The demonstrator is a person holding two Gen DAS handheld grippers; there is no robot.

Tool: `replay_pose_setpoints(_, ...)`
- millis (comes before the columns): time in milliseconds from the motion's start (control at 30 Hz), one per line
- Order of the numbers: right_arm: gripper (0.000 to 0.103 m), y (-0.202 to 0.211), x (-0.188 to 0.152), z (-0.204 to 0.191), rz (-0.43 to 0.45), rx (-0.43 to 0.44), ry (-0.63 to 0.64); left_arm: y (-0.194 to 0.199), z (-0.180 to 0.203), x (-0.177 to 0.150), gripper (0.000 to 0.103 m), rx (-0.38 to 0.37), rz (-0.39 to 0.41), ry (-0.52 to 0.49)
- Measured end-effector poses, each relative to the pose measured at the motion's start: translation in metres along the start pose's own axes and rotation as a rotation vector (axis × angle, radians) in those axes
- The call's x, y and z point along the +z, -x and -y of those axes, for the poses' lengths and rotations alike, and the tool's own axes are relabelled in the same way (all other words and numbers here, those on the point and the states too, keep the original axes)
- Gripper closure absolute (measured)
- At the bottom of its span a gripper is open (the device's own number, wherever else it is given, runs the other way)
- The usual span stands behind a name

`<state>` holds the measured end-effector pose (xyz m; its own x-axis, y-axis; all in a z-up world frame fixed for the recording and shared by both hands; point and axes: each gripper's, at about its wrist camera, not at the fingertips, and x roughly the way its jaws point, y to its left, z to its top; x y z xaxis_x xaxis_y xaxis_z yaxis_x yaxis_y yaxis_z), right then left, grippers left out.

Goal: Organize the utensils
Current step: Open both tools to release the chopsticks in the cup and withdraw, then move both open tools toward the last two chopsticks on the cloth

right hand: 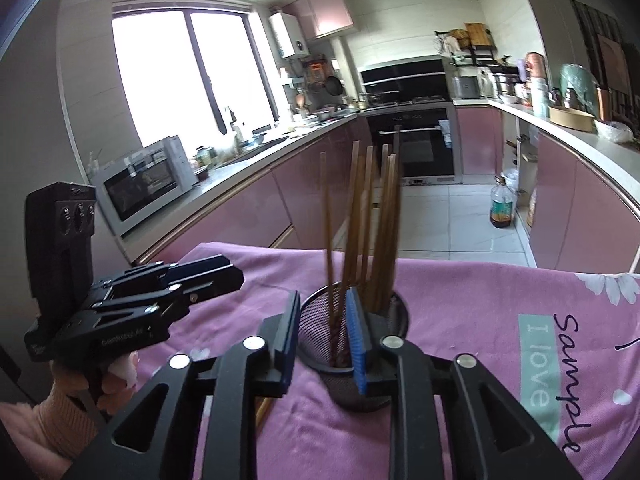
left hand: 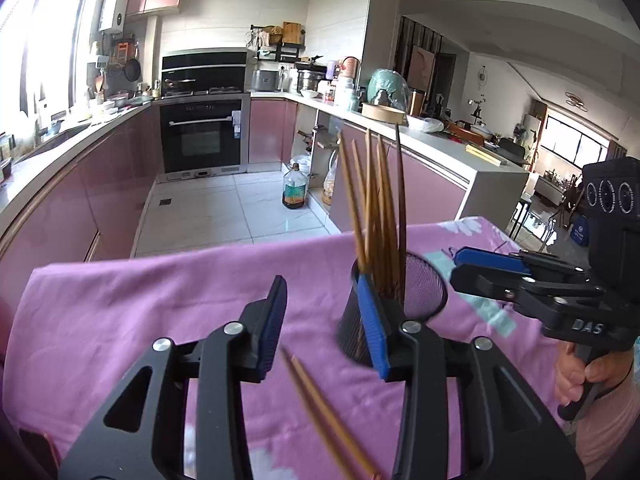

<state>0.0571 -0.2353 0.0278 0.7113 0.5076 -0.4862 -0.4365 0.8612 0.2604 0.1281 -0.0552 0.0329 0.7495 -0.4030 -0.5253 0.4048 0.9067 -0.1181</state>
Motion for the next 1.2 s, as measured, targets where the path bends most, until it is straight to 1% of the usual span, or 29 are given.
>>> replay_pose_setpoints(100,0.074,-0.002,-0.013,-0.013,-0.036,0.032,0.017,0.005,-0.009,-0.023,0.065,0.033,-0.031,0.005)
replay_pose_setpoints(200,0.073,-0.017,-0.032,-0.023,-0.115,0.052,0.030,0.005,-0.019,-0.048,0.065,0.033,-0.089,0.030)
replay_pose_setpoints(333,0.073,-0.038,-0.056,-0.033,-0.202,0.051,0.034,-0.002,-0.027,-0.079,0.065,0.053,-0.149,0.045)
replay_pose_setpoints(400,0.073,-0.047,-0.066,-0.036,-0.237,0.056,0.019,-0.006,-0.028,-0.089,0.065,0.081,-0.162,0.042)
replay_pose_setpoints(433,0.073,-0.049,-0.070,-0.037,-0.247,0.057,0.013,-0.007,-0.028,-0.093,0.065,0.083,-0.168,0.043)
replay_pose_setpoints(533,0.073,-0.054,-0.079,-0.043,-0.264,0.043,0.007,-0.008,-0.028,-0.103,0.064,0.095,-0.177,0.044)
replay_pose_setpoints(600,0.071,-0.054,-0.081,-0.042,-0.270,0.043,-0.006,-0.008,-0.026,-0.108,0.062,0.101,-0.180,0.042)
replay_pose_setpoints(867,0.070,-0.056,-0.089,-0.040,-0.280,0.023,-0.022,-0.003,-0.017,-0.122,0.060,0.100,-0.197,0.049)
replay_pose_setpoints(1200,0.069,-0.058,-0.096,-0.044,-0.300,0.029,-0.024,-0.001,-0.017,-0.133,0.059,0.100,-0.215,0.065)
